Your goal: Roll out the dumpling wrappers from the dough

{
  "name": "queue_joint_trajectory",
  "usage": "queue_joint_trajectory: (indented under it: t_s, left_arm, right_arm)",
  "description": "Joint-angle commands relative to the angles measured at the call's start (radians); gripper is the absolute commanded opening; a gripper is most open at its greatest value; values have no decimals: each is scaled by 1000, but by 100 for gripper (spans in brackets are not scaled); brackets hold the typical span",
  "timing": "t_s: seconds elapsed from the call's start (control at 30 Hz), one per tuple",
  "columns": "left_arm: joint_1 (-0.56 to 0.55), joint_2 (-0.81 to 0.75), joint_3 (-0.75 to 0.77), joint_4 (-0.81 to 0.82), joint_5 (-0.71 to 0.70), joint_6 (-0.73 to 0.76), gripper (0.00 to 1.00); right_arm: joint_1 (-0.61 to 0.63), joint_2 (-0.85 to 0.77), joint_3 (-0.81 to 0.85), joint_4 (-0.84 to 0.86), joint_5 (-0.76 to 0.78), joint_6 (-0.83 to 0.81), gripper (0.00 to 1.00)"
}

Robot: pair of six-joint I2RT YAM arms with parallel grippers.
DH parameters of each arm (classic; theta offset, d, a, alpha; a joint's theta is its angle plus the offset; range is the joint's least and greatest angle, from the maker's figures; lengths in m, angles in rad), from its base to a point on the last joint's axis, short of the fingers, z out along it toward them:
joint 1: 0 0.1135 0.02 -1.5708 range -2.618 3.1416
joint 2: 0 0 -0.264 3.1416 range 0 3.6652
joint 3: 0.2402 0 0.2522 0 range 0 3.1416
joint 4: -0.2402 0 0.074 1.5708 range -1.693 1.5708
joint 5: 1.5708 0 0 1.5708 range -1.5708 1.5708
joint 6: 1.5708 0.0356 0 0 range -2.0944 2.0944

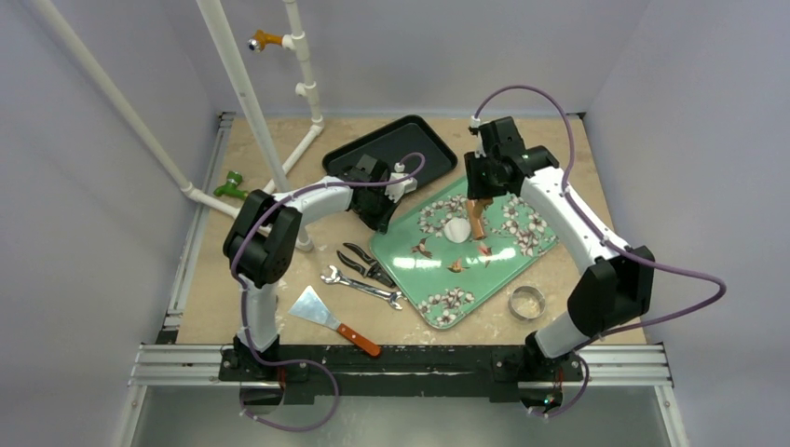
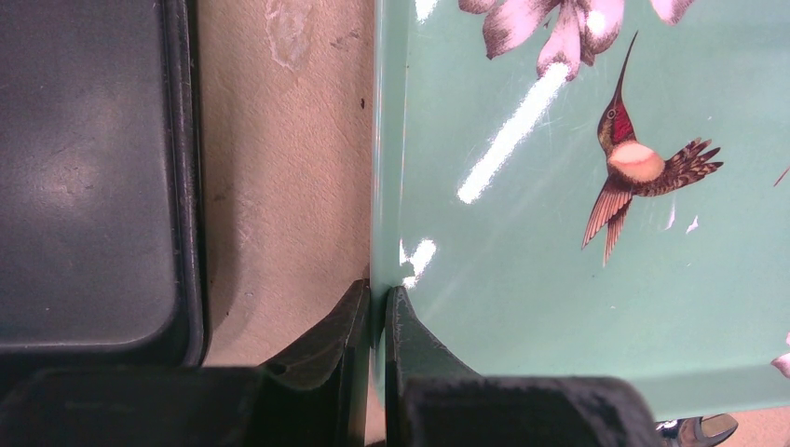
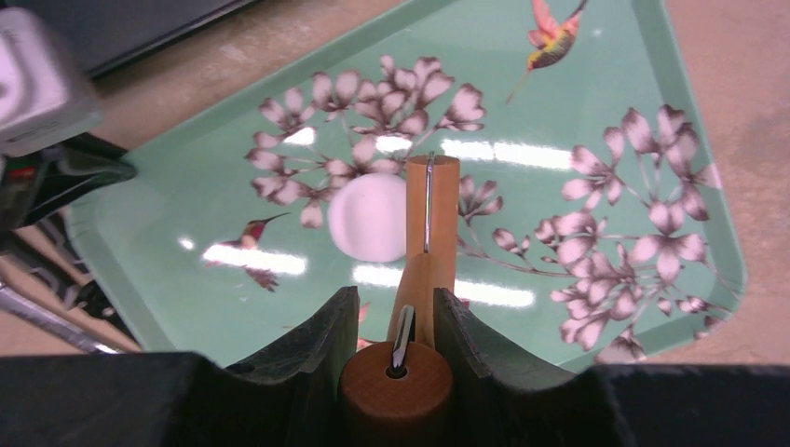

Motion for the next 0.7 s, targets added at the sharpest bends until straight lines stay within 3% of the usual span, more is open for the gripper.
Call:
queue_joint_trajectory:
  t_s: [0.0,0.23,0.67]
  left_arm:
    - [-6,10,-25,24,-14,6,0]
    - [-6,9,-25,27,-15,8,0]
    - [-6,8,-29,31,-13,8,0]
  right_arm:
    - [-4,-70,10,83,-191,-30,0]
    - [-4,-14,-10,114,-259,-25,0]
    - [-16,87,-75,75,64,-43,0]
